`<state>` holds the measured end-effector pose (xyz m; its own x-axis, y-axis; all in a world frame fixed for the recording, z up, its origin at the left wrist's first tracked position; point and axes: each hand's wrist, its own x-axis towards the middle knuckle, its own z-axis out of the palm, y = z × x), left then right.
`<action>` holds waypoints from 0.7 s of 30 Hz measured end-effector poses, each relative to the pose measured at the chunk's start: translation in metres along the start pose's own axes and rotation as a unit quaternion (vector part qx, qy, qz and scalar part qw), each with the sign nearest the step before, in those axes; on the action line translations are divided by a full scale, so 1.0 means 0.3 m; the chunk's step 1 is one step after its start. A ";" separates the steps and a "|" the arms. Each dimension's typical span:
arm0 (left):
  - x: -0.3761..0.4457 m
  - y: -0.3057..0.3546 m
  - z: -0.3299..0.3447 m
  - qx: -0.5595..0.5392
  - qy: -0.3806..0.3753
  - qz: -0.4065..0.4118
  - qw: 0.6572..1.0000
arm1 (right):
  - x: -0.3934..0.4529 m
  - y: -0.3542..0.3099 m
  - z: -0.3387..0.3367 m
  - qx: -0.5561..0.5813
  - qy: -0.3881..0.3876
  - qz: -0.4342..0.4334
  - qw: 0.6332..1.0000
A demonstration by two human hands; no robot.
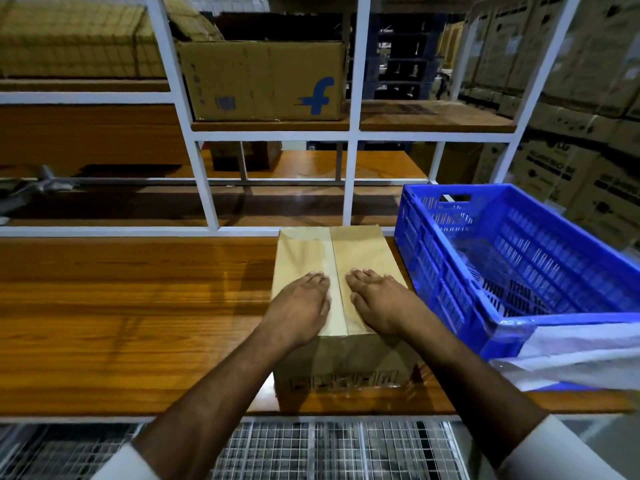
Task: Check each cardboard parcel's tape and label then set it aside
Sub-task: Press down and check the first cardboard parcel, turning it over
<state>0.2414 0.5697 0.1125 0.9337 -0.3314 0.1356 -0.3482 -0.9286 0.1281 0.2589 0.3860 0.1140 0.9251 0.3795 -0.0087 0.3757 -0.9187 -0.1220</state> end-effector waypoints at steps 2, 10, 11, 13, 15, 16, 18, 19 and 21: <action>-0.057 -0.029 -0.008 -0.007 0.012 -0.015 1.000 | -0.054 0.020 -0.003 -0.006 0.016 0.036 0.999; -0.116 -0.037 0.003 0.021 0.019 -0.029 0.999 | -0.116 0.032 0.018 -0.009 0.028 0.046 0.999; -0.117 -0.027 -0.002 0.017 0.016 -0.026 0.999 | -0.116 0.025 0.010 -0.005 0.021 0.041 0.999; -0.131 0.004 -0.008 -0.013 0.011 -0.006 1.000 | -0.127 -0.003 -0.004 0.013 0.018 0.007 1.000; -0.161 0.048 0.004 -0.028 0.018 0.018 0.999 | -0.150 -0.052 0.007 0.020 0.024 -0.033 0.999; -0.174 0.066 0.013 -0.022 0.025 0.025 0.999 | -0.161 -0.075 0.023 0.013 0.029 -0.041 0.999; -0.185 0.078 0.030 -0.003 0.033 0.024 0.999 | -0.172 -0.102 0.052 0.002 0.044 -0.033 0.998; -0.185 0.077 0.030 0.002 0.033 0.023 0.999 | -0.173 -0.105 0.057 0.001 0.050 -0.028 0.998; -0.178 0.072 0.017 -0.009 0.034 0.025 0.999 | -0.173 -0.099 0.041 0.007 0.049 -0.032 0.998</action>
<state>0.1844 0.5667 0.1030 0.9073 -0.3653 0.2084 -0.3969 -0.9076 0.1372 0.1990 0.3950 0.1059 0.9004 0.4239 0.0975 0.4339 -0.8911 -0.1332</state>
